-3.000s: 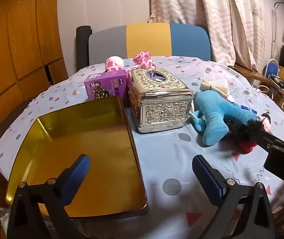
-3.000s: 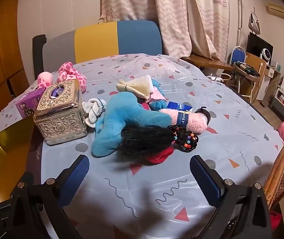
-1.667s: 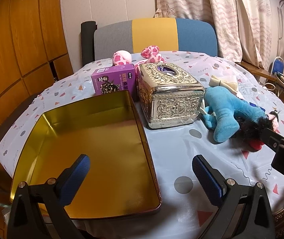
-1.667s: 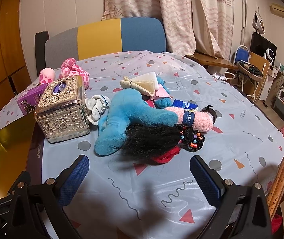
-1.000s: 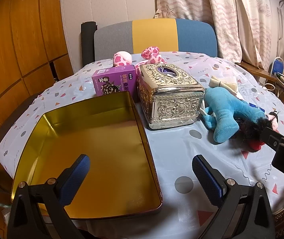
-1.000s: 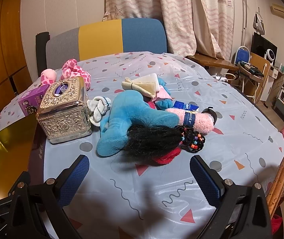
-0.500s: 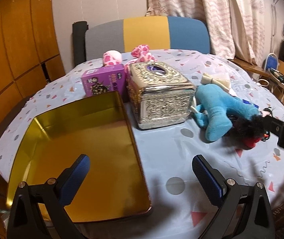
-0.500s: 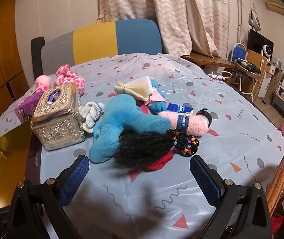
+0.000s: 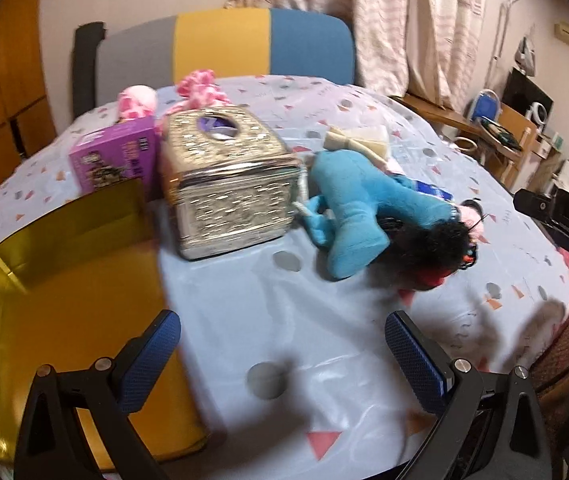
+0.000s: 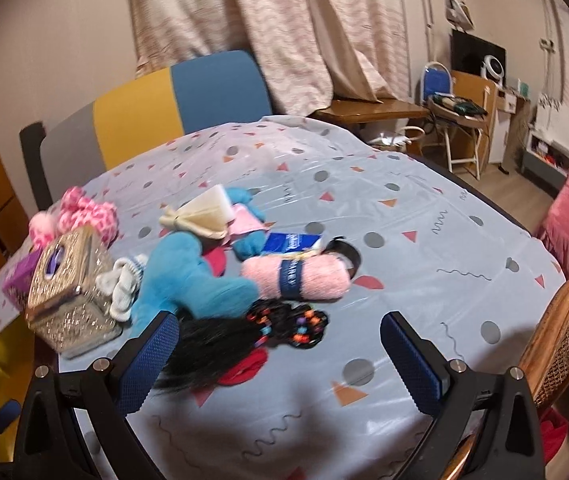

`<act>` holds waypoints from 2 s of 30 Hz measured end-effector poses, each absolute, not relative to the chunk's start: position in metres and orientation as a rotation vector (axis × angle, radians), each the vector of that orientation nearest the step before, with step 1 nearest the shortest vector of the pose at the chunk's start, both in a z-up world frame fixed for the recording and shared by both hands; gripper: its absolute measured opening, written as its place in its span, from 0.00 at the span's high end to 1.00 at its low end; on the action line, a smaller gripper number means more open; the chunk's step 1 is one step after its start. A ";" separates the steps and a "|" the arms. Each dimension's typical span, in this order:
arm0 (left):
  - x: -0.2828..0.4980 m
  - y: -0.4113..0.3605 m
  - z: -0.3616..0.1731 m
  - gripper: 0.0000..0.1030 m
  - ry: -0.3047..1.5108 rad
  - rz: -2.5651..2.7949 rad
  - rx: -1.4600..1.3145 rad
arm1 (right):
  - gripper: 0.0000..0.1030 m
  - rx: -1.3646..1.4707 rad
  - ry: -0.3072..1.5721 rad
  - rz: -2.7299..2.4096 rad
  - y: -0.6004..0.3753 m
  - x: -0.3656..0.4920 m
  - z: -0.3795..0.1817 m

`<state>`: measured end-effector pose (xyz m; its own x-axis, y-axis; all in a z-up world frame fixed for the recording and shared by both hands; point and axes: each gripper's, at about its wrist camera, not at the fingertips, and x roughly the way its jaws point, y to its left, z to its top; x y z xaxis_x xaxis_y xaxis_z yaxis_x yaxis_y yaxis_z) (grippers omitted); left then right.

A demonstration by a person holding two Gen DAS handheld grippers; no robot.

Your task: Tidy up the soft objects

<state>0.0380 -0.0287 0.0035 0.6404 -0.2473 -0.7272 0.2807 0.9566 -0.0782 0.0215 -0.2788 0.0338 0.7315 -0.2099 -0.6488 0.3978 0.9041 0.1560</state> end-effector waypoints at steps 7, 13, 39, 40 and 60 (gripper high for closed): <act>0.063 -0.050 0.005 0.00 0.888 -0.482 -0.066 | 0.00 0.454 0.702 -0.320 -0.318 0.020 0.029; 0.077 -0.070 0.001 0.00 0.920 -0.526 -0.015 | 0.00 0.553 0.686 -0.296 -0.337 0.013 0.027; 0.255 -0.200 -0.019 0.00 1.183 -0.386 0.143 | 0.00 0.755 0.689 -0.136 -0.353 0.022 0.003; 0.256 -0.201 -0.024 0.03 1.191 -0.385 0.148 | 0.00 0.758 0.688 -0.133 -0.354 0.022 0.002; 0.192 -0.165 0.066 0.31 0.863 -0.549 0.111 | 0.00 0.772 0.693 -0.159 -0.356 0.021 0.000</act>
